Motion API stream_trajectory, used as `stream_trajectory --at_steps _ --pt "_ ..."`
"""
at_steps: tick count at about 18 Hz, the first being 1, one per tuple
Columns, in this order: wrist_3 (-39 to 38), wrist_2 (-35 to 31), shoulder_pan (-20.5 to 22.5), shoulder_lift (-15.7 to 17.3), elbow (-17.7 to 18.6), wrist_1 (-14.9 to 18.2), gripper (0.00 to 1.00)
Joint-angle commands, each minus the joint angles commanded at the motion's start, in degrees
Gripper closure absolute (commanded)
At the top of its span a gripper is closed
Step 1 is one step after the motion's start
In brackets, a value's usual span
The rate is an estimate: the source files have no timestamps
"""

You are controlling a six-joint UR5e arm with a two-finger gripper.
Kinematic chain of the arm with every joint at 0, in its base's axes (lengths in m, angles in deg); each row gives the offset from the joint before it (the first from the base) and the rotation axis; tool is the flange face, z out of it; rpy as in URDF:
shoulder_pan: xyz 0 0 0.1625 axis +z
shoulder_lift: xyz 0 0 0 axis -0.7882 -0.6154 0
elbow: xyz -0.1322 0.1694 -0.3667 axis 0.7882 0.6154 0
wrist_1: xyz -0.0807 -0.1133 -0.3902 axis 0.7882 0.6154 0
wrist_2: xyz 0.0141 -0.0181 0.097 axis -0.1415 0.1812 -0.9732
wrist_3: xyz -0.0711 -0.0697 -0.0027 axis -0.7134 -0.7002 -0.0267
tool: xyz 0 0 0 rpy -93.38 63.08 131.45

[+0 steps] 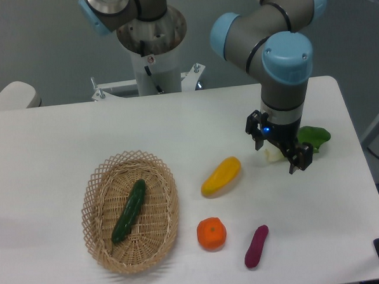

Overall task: Pick up the cucumber from the basket
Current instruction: 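Move the open gripper across the table toward the cucumber in the wicker basket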

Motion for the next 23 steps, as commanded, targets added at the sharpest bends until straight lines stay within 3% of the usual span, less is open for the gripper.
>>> stream_trajectory --at_steps 6,11,14,20,23 --pt "-4.3 0.1 -0.7 1.0 0.4 2.9 0.00" --pt "-11.2 0.3 -4.8 3.6 3.1 3.2 0.00" --pt "-21.1 0.3 -8.5 4.8 5.5 2.6 0.00" --pt "-44.7 0.6 -16.8 3.9 8.1 1.9 0.00" --pt "-54.3 0.8 -21.1 0.9 8.3 -2.5 0.00"
